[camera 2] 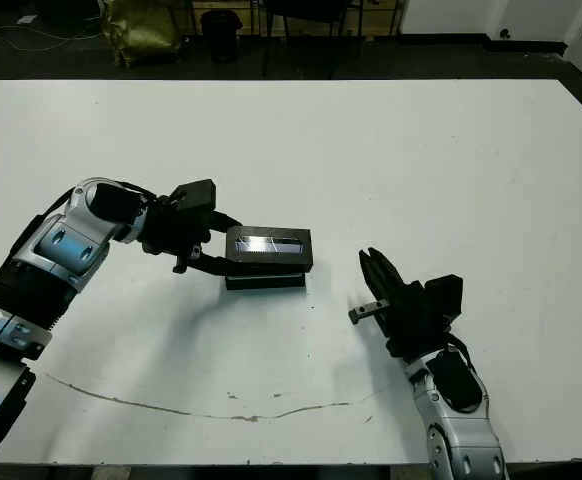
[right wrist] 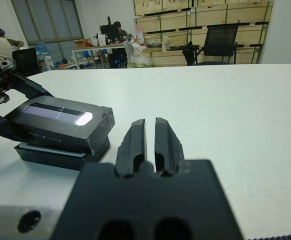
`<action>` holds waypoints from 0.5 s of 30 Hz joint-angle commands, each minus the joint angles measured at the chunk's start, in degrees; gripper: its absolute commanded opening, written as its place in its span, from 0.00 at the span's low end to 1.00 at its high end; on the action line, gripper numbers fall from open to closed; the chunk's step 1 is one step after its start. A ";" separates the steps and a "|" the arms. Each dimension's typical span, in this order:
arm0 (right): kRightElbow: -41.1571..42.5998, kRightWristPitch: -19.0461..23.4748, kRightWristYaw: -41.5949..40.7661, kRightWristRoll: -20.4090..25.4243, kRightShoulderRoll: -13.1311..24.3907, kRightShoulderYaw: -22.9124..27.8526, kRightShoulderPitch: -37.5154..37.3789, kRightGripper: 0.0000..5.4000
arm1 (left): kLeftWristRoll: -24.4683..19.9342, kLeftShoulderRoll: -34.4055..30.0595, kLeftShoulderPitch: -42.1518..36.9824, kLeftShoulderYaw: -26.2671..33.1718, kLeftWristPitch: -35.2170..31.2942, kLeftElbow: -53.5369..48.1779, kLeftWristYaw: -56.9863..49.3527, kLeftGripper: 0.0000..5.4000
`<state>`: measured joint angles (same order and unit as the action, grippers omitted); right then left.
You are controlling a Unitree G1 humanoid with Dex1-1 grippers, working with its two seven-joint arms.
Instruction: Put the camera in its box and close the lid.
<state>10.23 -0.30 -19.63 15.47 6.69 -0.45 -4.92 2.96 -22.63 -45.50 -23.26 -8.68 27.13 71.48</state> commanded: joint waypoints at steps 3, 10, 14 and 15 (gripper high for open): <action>-0.42 0.47 0.30 -0.44 0.18 -0.05 -0.64 0.00 | 1.44 -1.45 -1.07 -1.36 -2.47 0.41 2.39 0.45; -1.35 -1.05 -0.32 -0.75 0.19 -0.01 -0.55 0.00 | 0.35 -1.11 -1.94 -0.81 -1.99 1.63 4.04 0.45; -1.24 -0.78 -0.30 -0.69 0.19 0.01 -0.78 0.00 | -0.48 -0.58 -2.35 -0.20 -1.25 3.44 4.42 0.45; -1.35 -0.84 -0.54 -0.57 0.29 0.05 -0.76 0.00 | -0.54 -0.51 -2.46 -0.17 -1.46 3.73 4.52 0.45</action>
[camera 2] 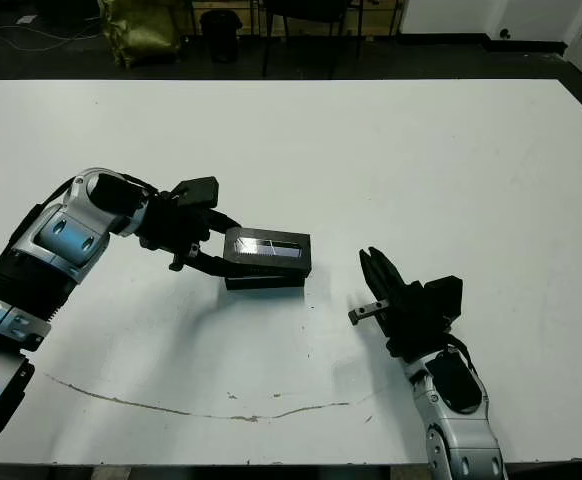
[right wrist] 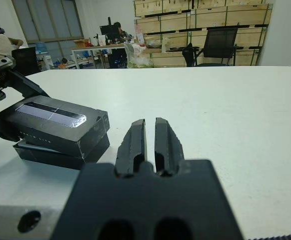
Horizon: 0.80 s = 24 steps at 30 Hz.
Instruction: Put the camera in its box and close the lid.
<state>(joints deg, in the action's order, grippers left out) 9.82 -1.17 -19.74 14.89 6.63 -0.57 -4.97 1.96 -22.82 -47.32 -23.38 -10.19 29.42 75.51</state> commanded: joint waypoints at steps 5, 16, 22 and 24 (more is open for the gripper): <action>-0.35 0.71 -0.51 0.49 0.27 0.34 -0.85 0.00 | 0.36 -0.05 -1.14 -0.13 -1.43 2.64 1.18 0.45; -0.96 0.29 -0.76 0.73 0.27 0.44 -0.66 0.00 | 2.48 0.21 -0.88 -1.31 -1.30 2.45 -0.86 0.45; -0.17 0.89 -0.38 0.25 0.42 0.16 -0.99 0.00 | 3.90 0.48 -1.23 -2.50 -1.99 2.10 -0.94 0.45; -0.73 0.28 -0.76 0.22 0.50 0.19 -0.78 0.00 | 4.35 0.58 -1.48 -2.98 -2.72 1.87 -0.66 0.45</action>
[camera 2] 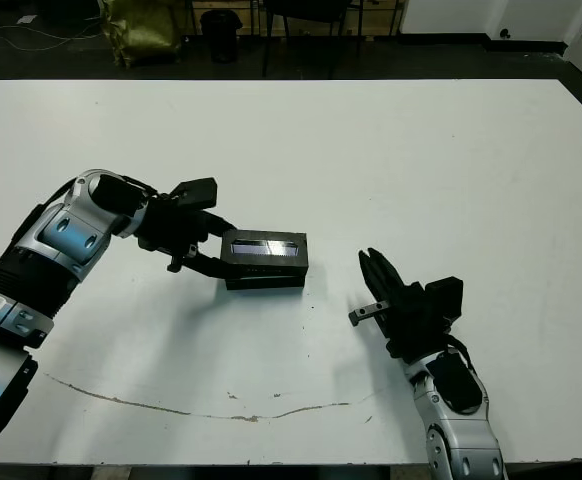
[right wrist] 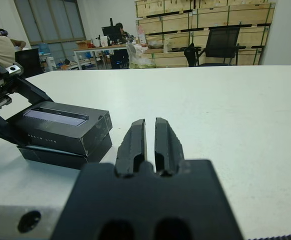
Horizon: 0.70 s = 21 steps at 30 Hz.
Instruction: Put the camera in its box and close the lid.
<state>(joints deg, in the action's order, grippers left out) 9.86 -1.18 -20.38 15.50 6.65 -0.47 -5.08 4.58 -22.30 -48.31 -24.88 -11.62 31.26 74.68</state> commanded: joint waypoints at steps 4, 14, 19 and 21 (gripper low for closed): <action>-0.89 0.38 0.02 -0.32 0.29 0.09 -0.65 0.00 | 1.88 0.34 -0.91 -2.18 -2.38 0.16 0.54 0.45; -2.51 -1.35 -0.61 -0.14 -0.13 0.04 -0.34 0.00 | 3.55 0.78 -1.87 -5.19 -7.04 -3.05 0.66 0.45; -1.83 -0.86 -0.06 -0.53 -0.01 -0.05 -0.73 0.00 | 3.02 1.40 -2.36 -5.09 -7.30 -3.36 0.81 0.45; -2.06 -1.19 -0.33 -0.46 0.01 -0.03 -0.71 0.00 | 2.89 1.55 -2.56 -5.07 -7.21 -3.22 0.96 0.45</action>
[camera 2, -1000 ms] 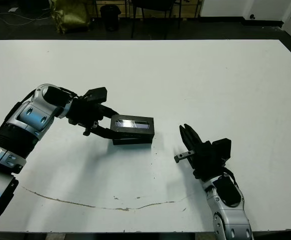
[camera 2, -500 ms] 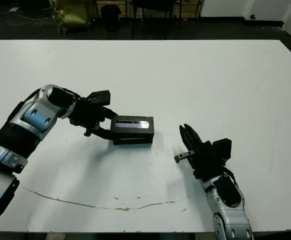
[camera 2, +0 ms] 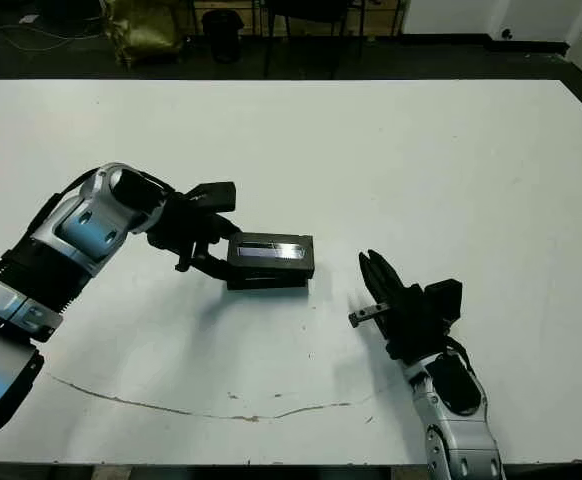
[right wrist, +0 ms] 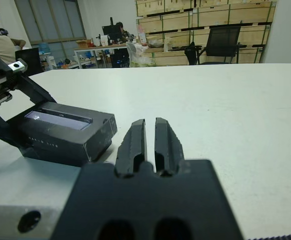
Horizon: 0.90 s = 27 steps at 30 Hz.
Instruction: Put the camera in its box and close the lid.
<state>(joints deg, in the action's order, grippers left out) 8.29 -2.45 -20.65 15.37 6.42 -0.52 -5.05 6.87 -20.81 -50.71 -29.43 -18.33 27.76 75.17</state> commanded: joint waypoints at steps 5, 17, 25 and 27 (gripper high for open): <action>-0.37 0.45 -0.23 0.04 0.30 0.06 -0.73 0.00 | 1.09 0.16 -0.70 -1.06 -0.78 0.30 0.90 0.45; 0.76 1.37 0.38 -0.53 0.58 0.01 -1.42 0.00 | 3.05 -0.60 -0.79 -1.58 -2.05 -0.61 0.19 0.45; 2.81 3.97 1.52 -1.22 0.59 -0.28 -2.05 0.00 | 4.89 -1.04 -1.03 -1.88 -4.14 -0.46 -0.75 0.45; 3.15 4.31 1.70 -1.09 0.38 -0.29 -2.16 0.00 | 5.35 -1.22 -1.05 -2.06 -3.62 -0.68 -0.96 0.45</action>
<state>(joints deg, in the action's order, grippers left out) 11.36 0.42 -19.67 14.78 6.52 -0.74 -6.36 10.32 -20.54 -51.66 -30.76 -21.72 26.69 75.26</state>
